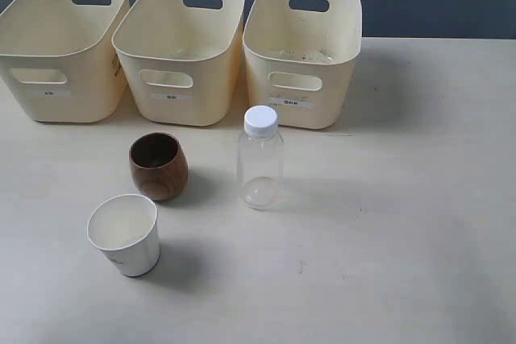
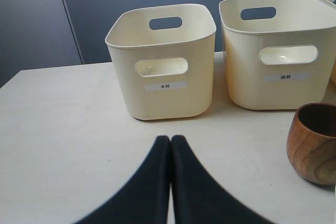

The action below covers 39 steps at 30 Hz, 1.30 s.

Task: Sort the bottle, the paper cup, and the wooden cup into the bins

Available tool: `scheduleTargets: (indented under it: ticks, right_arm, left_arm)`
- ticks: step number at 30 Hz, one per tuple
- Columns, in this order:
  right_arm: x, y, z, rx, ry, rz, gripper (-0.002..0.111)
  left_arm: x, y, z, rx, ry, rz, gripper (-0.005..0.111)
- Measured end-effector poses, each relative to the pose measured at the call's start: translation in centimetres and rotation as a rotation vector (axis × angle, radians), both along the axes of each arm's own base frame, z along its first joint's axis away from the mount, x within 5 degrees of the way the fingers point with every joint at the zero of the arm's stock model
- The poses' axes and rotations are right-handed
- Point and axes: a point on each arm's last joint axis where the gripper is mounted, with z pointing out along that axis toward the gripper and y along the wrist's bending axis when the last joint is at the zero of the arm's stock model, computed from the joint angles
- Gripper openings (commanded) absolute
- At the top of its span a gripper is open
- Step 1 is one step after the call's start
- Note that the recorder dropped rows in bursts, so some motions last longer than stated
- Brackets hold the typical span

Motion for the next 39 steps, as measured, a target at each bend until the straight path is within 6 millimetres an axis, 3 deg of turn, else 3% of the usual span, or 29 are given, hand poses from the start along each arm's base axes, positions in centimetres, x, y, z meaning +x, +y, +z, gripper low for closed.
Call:
scheduleTargets:
  ticks: [16, 19, 25, 35, 39]
  right_arm:
    - [0.0, 0.0, 0.0, -0.005, 0.000, 0.000, 0.000]
    - [0.0, 0.1, 0.7, 0.141, -0.068, 0.011, 0.000]
    - [-0.1, -0.3, 1.6, 0.599, -0.135, 0.017, 0.000]
    - [-0.3, -0.7, 2.3, 0.637, -0.223, 0.001, 0.000]
    - [-0.8, -0.7, 4.6, 0.603, -0.302, 0.021, 0.000]
  left_arm:
    - [0.0, 0.0, 0.0, 0.000, 0.000, 0.000, 0.000]
    - [0.0, 0.0, 0.0, 0.000, 0.000, 0.000, 0.000]
    - [0.0, 0.0, 0.0, 0.000, 0.000, 0.000, 0.000]
    - [0.0, 0.0, 0.0, 0.000, 0.000, 0.000, 0.000]
    - [0.0, 0.0, 0.0, 0.000, 0.000, 0.000, 0.000]
